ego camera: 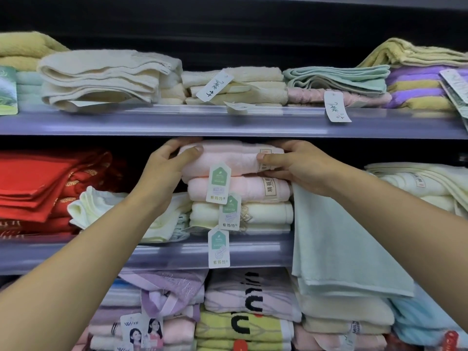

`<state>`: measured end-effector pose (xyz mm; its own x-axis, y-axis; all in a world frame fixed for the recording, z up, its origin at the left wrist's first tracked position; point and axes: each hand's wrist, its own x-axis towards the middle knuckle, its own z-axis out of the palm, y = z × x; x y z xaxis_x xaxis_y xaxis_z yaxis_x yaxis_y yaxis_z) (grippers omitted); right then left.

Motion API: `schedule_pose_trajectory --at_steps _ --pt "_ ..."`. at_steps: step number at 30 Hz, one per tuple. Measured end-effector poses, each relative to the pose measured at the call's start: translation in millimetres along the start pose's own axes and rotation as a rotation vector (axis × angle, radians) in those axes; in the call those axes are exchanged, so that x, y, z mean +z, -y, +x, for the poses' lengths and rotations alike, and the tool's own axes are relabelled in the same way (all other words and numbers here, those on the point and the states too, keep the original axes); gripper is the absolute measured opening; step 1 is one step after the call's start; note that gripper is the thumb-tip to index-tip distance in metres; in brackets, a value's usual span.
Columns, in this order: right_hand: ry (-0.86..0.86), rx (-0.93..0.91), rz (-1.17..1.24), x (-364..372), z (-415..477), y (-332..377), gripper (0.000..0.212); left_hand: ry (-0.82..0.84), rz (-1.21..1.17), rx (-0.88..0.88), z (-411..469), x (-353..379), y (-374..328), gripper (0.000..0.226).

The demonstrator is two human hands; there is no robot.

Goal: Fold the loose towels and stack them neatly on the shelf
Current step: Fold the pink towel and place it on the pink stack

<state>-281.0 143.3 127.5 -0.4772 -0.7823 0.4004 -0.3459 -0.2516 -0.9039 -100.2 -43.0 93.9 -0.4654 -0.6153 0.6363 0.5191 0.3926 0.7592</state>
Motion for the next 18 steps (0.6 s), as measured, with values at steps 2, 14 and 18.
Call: schedule_pose_trajectory --at_steps 2,14,18 --pt "-0.016 -0.008 -0.071 -1.7 -1.5 -3.5 0.045 0.042 0.005 -0.025 -3.6 1.5 2.5 0.031" --pt "0.011 -0.035 -0.24 -6.9 -3.8 -3.3 0.019 0.003 0.067 -0.057 -8.4 1.2 3.1 0.035" --pt "0.005 -0.036 -0.236 -10.8 -3.9 -4.9 0.028 0.021 0.074 -0.027 -11.9 5.6 -2.2 0.036"
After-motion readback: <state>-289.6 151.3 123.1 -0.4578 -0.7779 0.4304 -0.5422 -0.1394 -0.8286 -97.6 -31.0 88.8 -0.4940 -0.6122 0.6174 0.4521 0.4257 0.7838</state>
